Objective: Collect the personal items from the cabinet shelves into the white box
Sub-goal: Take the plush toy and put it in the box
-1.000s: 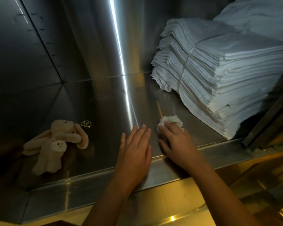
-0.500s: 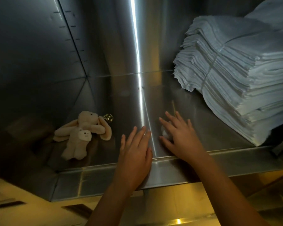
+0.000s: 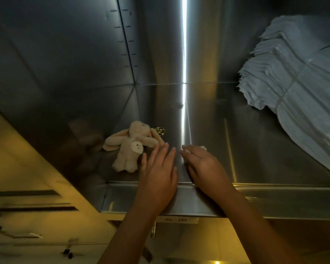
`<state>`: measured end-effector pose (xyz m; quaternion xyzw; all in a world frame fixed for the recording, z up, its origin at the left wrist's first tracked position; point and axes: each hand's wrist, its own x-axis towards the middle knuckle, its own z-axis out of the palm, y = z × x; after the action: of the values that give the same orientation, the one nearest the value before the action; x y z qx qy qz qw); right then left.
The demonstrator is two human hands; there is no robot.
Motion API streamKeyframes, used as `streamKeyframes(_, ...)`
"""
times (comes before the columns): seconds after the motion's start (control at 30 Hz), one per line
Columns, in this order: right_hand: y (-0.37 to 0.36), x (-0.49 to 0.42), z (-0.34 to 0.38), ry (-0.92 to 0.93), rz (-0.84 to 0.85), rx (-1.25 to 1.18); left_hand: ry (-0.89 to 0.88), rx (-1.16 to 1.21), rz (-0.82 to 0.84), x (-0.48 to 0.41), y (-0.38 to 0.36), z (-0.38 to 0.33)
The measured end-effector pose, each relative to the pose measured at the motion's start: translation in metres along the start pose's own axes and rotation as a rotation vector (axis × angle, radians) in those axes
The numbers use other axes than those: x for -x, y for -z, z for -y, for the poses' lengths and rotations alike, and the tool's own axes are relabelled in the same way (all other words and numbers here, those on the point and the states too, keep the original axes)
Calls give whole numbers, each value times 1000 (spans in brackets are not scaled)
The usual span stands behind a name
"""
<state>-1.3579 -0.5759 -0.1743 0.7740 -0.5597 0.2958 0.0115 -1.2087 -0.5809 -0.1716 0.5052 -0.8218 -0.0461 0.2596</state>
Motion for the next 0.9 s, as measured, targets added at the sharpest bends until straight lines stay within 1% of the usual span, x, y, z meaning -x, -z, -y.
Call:
streamKeyframes(0.07,-4,-6,8,39,-78,-7,29,-18,-23,0,6,11)
streamKeyframes(0.17,-9,-17,18,80,-142,9,91,-93,-16,-3,14,28)
streamKeyframes(0.23,-12,-24,24,105,-149,27,117,-159,-12,-8,18,38)
streamKeyframes(0.33,-16,-31,30,146,-163,40,158,-198,-16,-18,23,46)
streamKeyframes(0.43,-20,-34,32,165,-178,38,201,-263,28,-31,24,53)
streamKeyframes(0.57,-22,-34,35,175,-168,42,291,-287,98,-40,19,59)
streamKeyframes(0.77,-15,-23,30,173,-137,-10,205,-352,110,-32,10,52)
streamKeyframes(0.9,-7,-5,21,157,-96,39,147,-323,109,-22,5,38)
